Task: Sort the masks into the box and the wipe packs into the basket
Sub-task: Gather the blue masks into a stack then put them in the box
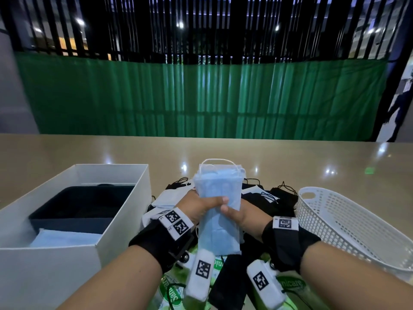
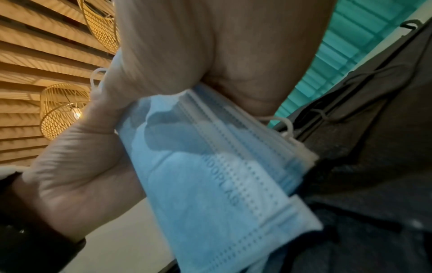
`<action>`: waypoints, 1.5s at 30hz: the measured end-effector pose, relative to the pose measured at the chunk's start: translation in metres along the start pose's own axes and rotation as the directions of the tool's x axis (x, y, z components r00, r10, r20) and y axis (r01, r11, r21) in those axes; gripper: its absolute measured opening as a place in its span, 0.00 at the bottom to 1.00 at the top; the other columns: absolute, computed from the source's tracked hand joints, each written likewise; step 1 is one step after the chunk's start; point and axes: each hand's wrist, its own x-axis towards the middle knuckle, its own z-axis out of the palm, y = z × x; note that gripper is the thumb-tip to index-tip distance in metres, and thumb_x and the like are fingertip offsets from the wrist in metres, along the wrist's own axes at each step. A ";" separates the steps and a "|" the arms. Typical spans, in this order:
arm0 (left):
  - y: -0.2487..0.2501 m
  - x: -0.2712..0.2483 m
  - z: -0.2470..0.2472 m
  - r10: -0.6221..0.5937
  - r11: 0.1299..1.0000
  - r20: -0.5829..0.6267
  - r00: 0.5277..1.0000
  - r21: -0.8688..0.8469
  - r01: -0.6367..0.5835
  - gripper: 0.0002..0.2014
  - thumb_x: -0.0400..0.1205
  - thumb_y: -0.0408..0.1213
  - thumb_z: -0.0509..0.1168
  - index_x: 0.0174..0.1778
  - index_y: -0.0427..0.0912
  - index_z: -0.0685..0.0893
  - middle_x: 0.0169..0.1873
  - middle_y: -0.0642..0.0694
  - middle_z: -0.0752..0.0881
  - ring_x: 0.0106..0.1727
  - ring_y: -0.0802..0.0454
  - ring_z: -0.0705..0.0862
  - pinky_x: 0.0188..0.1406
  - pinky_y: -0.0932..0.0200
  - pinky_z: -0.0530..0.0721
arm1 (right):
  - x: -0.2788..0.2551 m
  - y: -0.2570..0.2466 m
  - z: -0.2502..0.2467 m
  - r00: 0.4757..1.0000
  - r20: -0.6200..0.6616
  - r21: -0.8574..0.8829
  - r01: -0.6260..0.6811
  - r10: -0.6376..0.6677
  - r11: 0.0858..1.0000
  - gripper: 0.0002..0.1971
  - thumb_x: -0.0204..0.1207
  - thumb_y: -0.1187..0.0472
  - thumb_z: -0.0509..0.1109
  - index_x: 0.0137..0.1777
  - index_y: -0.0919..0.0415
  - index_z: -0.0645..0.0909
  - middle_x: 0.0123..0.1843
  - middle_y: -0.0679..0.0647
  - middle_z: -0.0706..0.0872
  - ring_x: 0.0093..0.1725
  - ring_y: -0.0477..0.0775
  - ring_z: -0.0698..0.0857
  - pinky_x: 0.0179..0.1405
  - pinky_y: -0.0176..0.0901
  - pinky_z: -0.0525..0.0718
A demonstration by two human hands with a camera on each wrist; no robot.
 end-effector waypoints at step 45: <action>-0.049 -0.007 0.000 -0.363 0.881 0.345 0.866 0.428 0.200 0.42 0.53 0.60 0.81 0.62 0.50 0.79 0.65 0.41 0.82 0.68 0.40 0.80 0.69 0.42 0.76 | -0.009 -0.049 -0.078 0.865 -0.340 0.189 -0.321 0.369 0.928 0.16 0.79 0.80 0.56 0.61 0.63 0.71 0.36 0.59 0.74 0.30 0.51 0.75 0.34 0.41 0.84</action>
